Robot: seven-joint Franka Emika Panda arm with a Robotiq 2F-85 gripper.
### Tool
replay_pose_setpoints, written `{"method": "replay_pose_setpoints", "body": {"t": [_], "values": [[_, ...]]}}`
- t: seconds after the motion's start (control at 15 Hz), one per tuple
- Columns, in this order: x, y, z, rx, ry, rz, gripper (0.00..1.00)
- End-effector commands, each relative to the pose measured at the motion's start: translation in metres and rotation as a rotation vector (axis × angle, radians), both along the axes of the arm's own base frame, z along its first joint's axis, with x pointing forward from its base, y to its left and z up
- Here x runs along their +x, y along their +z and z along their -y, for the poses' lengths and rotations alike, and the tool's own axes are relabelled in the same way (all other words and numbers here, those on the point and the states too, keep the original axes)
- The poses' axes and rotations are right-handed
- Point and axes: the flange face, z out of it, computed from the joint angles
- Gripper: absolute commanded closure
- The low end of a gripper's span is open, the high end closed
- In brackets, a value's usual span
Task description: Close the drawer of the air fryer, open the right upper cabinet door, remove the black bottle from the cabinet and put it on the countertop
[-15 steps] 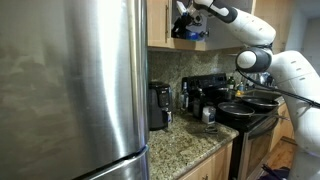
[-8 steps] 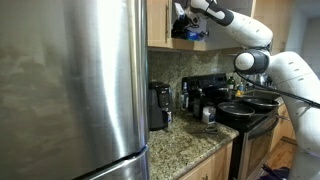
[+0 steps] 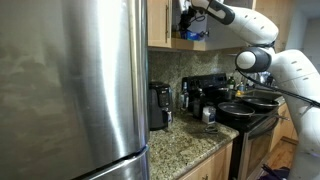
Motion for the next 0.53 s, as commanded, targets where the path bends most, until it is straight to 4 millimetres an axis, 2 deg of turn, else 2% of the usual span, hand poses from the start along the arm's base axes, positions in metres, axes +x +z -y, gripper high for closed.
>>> {"method": "replay_pose_setpoints", "body": {"t": [0.0, 0.2, 0.33, 0.47], "values": [[-0.058, 0.057, 0.028, -0.028, -0.140, 0.099, 0.73], [-0.116, 0.097, 0.056, -0.129, -0.304, 0.134, 0.73], [-0.149, 0.107, 0.062, -0.222, -0.387, 0.080, 0.73], [-0.182, 0.109, 0.053, -0.314, -0.439, -0.008, 0.73]]}}
